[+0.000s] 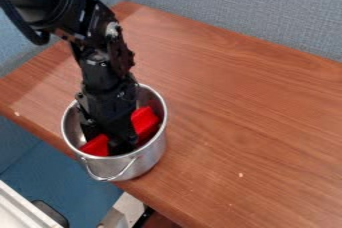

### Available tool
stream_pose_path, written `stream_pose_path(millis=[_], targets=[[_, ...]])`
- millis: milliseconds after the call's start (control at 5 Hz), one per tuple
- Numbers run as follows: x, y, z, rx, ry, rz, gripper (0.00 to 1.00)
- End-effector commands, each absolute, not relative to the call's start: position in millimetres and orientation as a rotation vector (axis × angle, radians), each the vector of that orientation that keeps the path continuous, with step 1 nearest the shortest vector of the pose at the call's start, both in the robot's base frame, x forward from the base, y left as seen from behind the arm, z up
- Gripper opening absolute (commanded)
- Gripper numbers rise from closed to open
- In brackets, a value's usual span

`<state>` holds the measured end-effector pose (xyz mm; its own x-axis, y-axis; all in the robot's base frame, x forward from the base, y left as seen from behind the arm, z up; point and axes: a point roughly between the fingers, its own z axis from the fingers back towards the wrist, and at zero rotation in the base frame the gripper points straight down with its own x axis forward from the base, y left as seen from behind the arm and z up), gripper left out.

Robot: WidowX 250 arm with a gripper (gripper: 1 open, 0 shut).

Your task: Move the red object from the metal pot to the table

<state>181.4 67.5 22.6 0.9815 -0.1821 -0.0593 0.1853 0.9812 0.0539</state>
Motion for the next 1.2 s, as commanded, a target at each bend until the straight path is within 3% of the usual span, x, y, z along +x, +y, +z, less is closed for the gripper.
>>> stream_pose_path(millis=[0, 200, 400, 800, 1000], targets=[[180, 62, 41.4, 0.077, 0.023, -0.183, 0.0], [179, 67, 56.4, 0.078, -0.003, -0.179, 0.0], [180, 72, 65.3, 0.088, -0.032, -0.176, 1.0], [189, 57, 35.8, 0.076, -0.004, 0.043, 1.0], [191, 55, 26.4, 0.086, 0.009, 0.165, 0.0]])
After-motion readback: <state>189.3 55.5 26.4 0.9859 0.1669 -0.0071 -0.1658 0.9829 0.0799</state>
